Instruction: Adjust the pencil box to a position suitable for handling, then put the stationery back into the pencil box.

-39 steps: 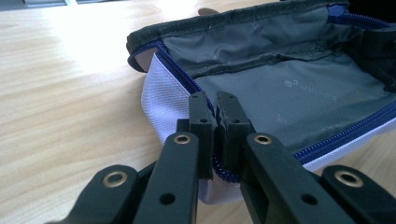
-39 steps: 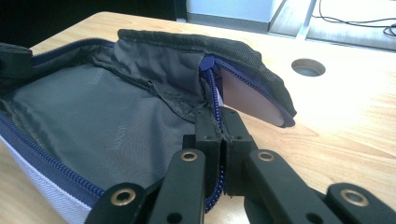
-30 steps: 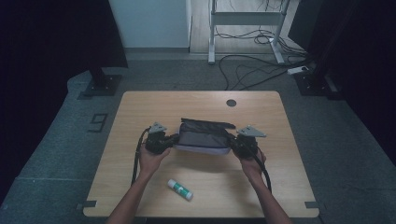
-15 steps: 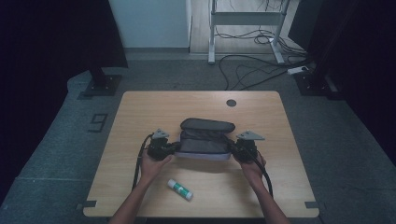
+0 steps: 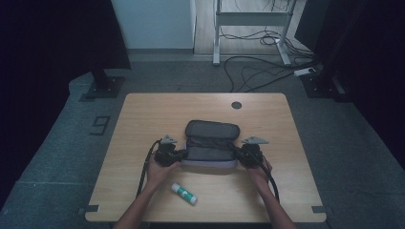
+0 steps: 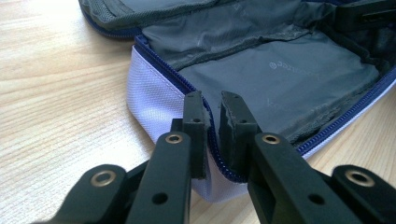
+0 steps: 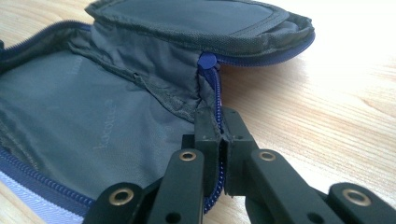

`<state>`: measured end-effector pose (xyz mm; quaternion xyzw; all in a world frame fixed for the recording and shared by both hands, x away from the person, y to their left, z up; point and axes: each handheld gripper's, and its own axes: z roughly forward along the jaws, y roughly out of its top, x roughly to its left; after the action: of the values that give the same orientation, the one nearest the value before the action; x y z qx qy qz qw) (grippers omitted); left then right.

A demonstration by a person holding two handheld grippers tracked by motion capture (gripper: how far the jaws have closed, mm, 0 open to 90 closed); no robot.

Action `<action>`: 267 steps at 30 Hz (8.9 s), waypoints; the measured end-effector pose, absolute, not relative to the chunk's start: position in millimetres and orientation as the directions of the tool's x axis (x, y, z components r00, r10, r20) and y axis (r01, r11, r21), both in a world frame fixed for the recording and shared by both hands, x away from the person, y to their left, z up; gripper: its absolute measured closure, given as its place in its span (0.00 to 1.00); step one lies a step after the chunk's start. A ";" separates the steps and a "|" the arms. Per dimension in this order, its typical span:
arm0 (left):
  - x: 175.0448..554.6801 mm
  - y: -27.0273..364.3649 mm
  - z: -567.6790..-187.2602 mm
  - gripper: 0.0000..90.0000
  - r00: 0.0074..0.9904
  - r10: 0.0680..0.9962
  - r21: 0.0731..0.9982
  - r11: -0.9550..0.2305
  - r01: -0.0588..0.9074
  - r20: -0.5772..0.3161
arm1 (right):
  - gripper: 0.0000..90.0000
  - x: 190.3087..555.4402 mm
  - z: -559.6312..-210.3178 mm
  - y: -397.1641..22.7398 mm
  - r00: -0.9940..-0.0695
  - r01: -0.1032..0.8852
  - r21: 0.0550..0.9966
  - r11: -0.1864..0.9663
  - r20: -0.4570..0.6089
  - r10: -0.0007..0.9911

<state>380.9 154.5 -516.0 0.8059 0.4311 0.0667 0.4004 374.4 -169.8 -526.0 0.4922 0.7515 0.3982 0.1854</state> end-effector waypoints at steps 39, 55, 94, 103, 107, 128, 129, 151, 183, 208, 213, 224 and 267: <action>365.4 178.3 -507.7 0.45 0.584 0.775 0.759 -0.223 0.612 -0.244 | 0.52 342.9 -525.3 -189.7 -0.467 0.498 0.853 0.156 0.112 0.877; 355.4 200.9 -504.8 0.45 0.578 0.779 0.768 -0.209 0.605 -0.244 | 0.52 319.0 -516.4 -175.2 -0.554 0.459 0.866 0.196 0.107 0.826; 352.4 207.1 -515.2 0.45 0.560 0.782 0.749 -0.191 0.635 -0.274 | 0.53 285.1 -508.8 -90.8 -0.732 0.397 0.870 0.294 0.107 0.673; 351.4 207.0 -515.8 0.45 0.563 0.783 0.748 -0.203 0.632 -0.264 | 0.54 276.0 -512.6 -65.1 -0.770 0.387 0.864 0.322 0.110 0.628; 351.0 207.5 -515.9 0.45 0.563 0.783 0.748 -0.203 0.632 -0.264 | 0.55 272.2 -515.9 -56.3 -0.786 0.383 0.859 0.340 0.109 0.609; 350.2 207.6 -516.4 0.45 0.563 0.785 0.745 -0.208 0.634 -0.260 | 0.58 258.0 -533.0 -28.5 -0.839 0.381 0.819 0.430 0.110 0.533; 350.2 207.6 -516.4 0.45 0.563 0.785 0.745 -0.208 0.634 -0.260 | 0.58 258.0 -533.0 -28.5 -0.839 0.381 0.819 0.430 0.110 0.533; 350.4 207.7 -517.1 0.45 0.565 0.783 0.741 -0.213 0.637 -0.260 | 0.66 257.6 -547.0 -21.4 -0.847 0.389 0.770 0.506 0.082 0.526; 350.1 211.4 -515.7 0.45 0.559 0.785 0.746 -0.201 0.635 -0.265 | 0.72 258.8 -519.8 -41.1 -0.843 0.364 0.810 0.461 0.075 0.533; 349.5 212.0 -514.9 0.45 0.558 0.787 0.747 -0.199 0.634 -0.264 | 0.72 270.6 -499.0 -65.6 -0.804 0.357 0.849 0.389 0.067 0.591; 349.4 211.7 -514.9 0.45 0.559 0.786 0.746 -0.201 0.635 -0.264 | 0.72 275.0 -495.3 -71.5 -0.791 0.361 0.856 0.371 0.070 0.608; 349.2 210.3 -515.3 0.45 0.558 0.787 0.745 -0.200 0.636 -0.265 | 0.72 290.0 -494.7 -82.6 -0.760 0.374 0.859 0.348 0.069 0.646; 347.6 211.0 -514.3 0.45 0.562 0.783 0.743 -0.205 0.637 -0.266 | 0.72 349.2 -516.6 -103.2 -0.645 0.474 0.817 0.329 0.068 0.761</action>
<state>347.6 211.0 -514.3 0.7716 0.4604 0.0847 0.4307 349.2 -103.2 -516.6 0.3871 0.7980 0.4309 0.1664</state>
